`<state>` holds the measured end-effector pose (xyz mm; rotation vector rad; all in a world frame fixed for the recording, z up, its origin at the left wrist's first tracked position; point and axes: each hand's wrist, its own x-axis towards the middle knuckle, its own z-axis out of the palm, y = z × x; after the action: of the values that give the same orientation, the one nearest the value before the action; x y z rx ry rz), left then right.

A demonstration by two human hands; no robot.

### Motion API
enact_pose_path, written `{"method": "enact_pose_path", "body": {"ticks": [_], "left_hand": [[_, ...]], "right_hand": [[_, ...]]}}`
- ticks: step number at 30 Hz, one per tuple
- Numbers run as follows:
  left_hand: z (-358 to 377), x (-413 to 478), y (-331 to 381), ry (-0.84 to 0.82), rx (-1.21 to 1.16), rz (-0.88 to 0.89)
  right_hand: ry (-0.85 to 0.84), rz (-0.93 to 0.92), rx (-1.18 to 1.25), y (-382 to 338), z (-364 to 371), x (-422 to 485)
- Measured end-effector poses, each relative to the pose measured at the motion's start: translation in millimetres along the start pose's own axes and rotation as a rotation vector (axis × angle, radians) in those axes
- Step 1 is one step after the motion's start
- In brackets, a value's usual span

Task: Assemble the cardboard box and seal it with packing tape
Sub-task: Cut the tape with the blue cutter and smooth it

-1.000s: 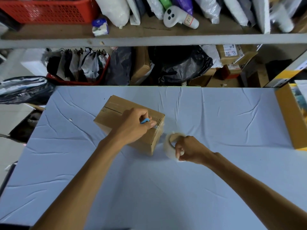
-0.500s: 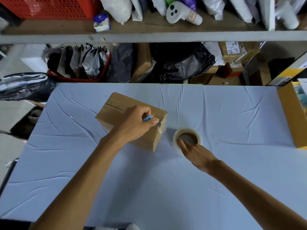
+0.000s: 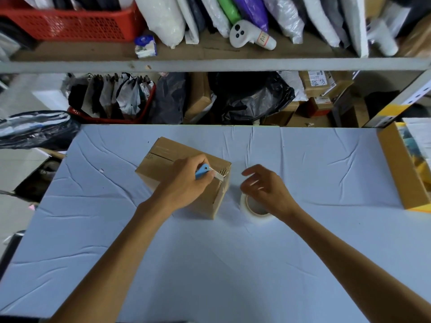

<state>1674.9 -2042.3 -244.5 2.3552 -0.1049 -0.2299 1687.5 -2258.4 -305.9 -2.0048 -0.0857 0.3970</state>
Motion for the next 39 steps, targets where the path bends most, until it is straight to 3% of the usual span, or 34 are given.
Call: {"method": "enact_pose_path", "body": {"ticks": [2,4,12,19,25,31,35,37,39], "left_hand": [[-1.3,-0.9,0.6,0.011,-0.018,0.004],[-2.4,-2.7,0.3,0.013,-0.047,0.006],[3.8,-19.4,-12.2,-0.074,-0.088,-0.043],[5.8,-16.6,-23.7,0.120,-0.085,0.021],[3.6,-13.5,-33.4,0.110,-0.099,-0.014],[1.0,-12.6,-33.5,0.078,-0.112,-0.036],[1.8,-14.5,-32.1,0.028,-0.045,-0.050],[3.3,-20.4,-27.0,0.020,0.014,-0.041],[4.9,-33.7,-22.2,0.138,0.108,0.064]], "right_hand": [[0.027,0.173,0.296,-8.8,4.2,6.9],[-0.003,0.281,0.435,-18.0,8.3,11.0],[-0.032,0.284,0.671,-20.2,24.0,18.0],[-0.001,0.221,0.631,-19.9,26.1,18.7],[0.065,0.212,0.661,-9.2,36.3,16.9],[0.260,0.217,0.487,-8.7,52.5,9.1],[0.420,0.097,0.250,-19.7,51.6,-3.6],[0.417,0.073,0.144,-27.3,53.9,-8.2],[0.369,0.085,0.062,-30.1,58.8,-8.6]]}}
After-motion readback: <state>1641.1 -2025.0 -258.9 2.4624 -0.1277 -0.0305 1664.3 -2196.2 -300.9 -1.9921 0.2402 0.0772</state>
